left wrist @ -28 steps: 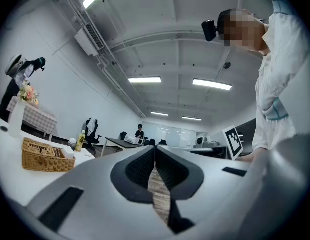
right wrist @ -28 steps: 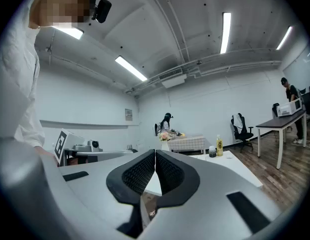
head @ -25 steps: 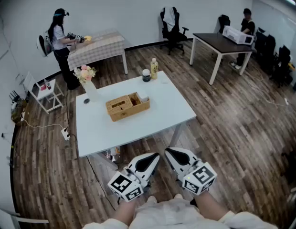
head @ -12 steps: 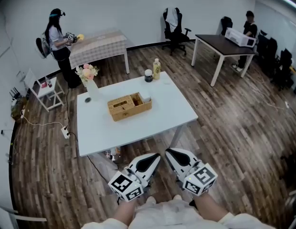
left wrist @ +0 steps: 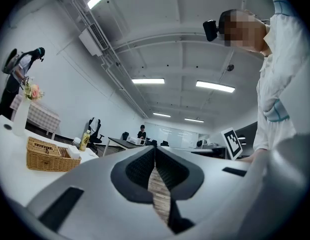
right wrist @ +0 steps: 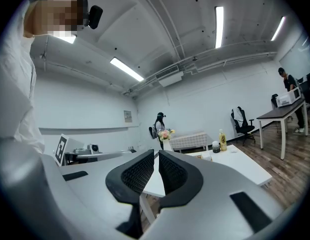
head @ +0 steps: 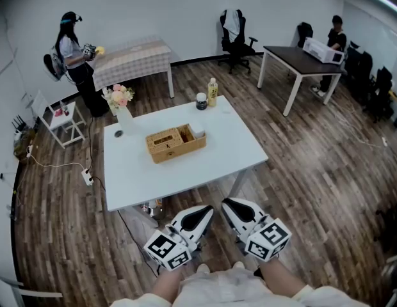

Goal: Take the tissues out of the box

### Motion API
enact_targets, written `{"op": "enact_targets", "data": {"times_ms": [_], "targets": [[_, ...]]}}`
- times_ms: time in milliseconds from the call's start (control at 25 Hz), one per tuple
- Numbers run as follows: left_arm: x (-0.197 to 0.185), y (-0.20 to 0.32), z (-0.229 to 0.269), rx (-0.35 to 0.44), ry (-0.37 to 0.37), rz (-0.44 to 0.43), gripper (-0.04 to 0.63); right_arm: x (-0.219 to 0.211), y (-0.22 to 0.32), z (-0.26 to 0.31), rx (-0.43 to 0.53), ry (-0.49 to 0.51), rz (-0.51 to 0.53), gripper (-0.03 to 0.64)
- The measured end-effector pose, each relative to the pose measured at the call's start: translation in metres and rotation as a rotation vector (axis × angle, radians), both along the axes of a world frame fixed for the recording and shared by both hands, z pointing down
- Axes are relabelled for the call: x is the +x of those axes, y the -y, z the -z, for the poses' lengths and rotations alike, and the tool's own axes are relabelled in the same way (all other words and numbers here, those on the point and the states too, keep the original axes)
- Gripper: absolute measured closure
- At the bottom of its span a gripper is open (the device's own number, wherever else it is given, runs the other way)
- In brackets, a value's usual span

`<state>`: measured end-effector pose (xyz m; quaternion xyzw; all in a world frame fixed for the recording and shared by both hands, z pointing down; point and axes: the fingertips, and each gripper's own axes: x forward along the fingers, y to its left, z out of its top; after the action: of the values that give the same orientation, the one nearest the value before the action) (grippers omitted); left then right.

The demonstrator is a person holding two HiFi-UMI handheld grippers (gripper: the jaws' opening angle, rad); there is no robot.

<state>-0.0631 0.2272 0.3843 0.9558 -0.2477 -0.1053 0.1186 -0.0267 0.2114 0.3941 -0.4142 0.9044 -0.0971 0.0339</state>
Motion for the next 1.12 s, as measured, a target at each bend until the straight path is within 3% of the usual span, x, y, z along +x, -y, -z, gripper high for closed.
{"op": "enact_targets", "data": {"times_ms": [680,880,1120], "targets": [[-0.004,0.033,-0.005,-0.026,-0.027,-0.040,0.586,-0.002,0.031,-0.001,-0.014,-0.007,-0.036,0.578],[0.011,0.057,-0.007,-0.031,-0.017,-0.054,0.586,0.016,0.059,-0.003,-0.016,0.002,-0.047,0.578],[0.017,0.116,-0.011,-0.045,0.001,-0.005,0.586,0.028,0.117,-0.006,-0.019,0.021,-0.016,0.578]]}}
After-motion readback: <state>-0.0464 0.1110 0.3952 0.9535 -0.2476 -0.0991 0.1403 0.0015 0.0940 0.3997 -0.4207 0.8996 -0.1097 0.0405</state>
